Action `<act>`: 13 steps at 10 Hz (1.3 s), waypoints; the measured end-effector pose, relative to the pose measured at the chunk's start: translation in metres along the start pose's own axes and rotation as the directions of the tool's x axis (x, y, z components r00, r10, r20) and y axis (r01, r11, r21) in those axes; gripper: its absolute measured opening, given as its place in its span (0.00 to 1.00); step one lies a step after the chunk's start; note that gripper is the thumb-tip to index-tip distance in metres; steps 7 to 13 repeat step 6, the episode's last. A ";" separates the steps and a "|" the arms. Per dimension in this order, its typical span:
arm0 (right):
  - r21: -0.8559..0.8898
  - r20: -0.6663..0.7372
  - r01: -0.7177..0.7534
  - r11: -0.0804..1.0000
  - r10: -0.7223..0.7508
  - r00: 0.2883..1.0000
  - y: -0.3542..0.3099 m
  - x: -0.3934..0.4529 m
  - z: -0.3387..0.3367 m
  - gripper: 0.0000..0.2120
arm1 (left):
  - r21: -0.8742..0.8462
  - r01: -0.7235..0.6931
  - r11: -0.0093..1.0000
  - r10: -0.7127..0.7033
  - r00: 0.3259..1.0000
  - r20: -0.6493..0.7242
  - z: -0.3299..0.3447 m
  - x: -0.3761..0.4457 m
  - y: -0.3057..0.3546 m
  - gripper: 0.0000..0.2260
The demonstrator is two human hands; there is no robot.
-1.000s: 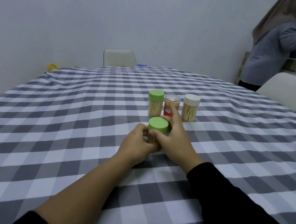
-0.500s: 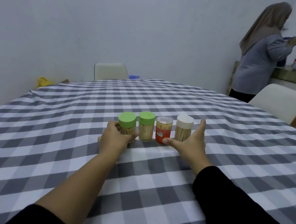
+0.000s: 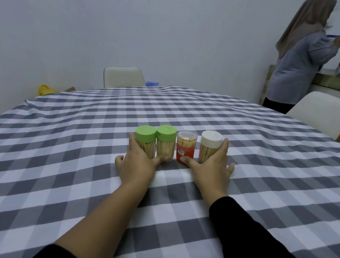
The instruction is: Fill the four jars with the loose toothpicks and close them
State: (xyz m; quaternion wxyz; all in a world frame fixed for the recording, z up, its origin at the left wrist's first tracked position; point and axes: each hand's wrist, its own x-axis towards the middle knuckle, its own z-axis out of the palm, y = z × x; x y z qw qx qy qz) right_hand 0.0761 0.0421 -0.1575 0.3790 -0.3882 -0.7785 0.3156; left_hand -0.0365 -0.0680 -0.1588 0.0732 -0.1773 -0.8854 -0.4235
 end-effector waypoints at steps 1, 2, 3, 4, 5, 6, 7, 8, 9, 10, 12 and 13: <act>-0.038 -0.006 -0.030 0.999 0.030 1.000 -0.001 0.000 0.004 0.58 | 0.034 0.011 0.999 -0.012 1.000 0.023 0.000 0.003 -0.001 0.49; -0.065 0.012 -0.043 0.997 0.044 0.999 -0.001 0.000 0.005 0.57 | 0.041 0.010 0.999 -0.013 0.997 0.073 -0.001 0.008 -0.007 0.49; -0.092 0.023 -0.054 0.994 0.056 0.998 -0.001 0.000 0.006 0.56 | 0.068 0.015 0.998 -0.021 0.997 0.076 -0.003 0.011 -0.011 0.46; -0.116 0.035 -0.047 0.992 0.051 0.998 0.002 0.003 0.008 0.56 | 0.114 0.007 0.993 -0.014 0.998 0.065 -0.001 0.015 -0.016 0.45; -0.120 0.066 -0.047 0.992 0.056 0.996 0.001 -0.002 0.005 0.59 | 0.166 0.034 0.986 -0.053 0.992 0.111 -0.008 0.014 -0.011 0.48; -0.106 0.116 -0.084 0.991 0.096 0.989 0.001 -0.002 -0.009 0.62 | 0.236 0.026 0.971 -0.059 0.989 0.133 -0.023 0.008 -0.008 0.54; -0.106 0.116 -0.084 0.991 0.096 0.989 0.001 -0.002 -0.009 0.62 | 0.236 0.026 0.971 -0.059 0.989 0.133 -0.023 0.008 -0.008 0.54; -0.106 0.116 -0.084 0.991 0.096 0.989 0.001 -0.002 -0.009 0.62 | 0.236 0.026 0.971 -0.059 0.989 0.133 -0.023 0.008 -0.008 0.54; -0.106 0.116 -0.084 0.991 0.096 0.989 0.001 -0.002 -0.009 0.62 | 0.236 0.026 0.971 -0.059 0.989 0.133 -0.023 0.008 -0.008 0.54; -0.106 0.116 -0.084 0.991 0.096 0.989 0.001 -0.002 -0.009 0.62 | 0.236 0.026 0.971 -0.059 0.989 0.133 -0.023 0.008 -0.008 0.54; -0.106 0.116 -0.084 0.991 0.096 0.989 0.001 -0.002 -0.009 0.62 | 0.236 0.026 0.971 -0.059 0.989 0.133 -0.023 0.008 -0.008 0.54; -0.106 0.116 -0.084 0.991 0.096 0.989 0.001 -0.002 -0.009 0.62 | 0.236 0.026 0.971 -0.059 0.989 0.133 -0.023 0.008 -0.008 0.54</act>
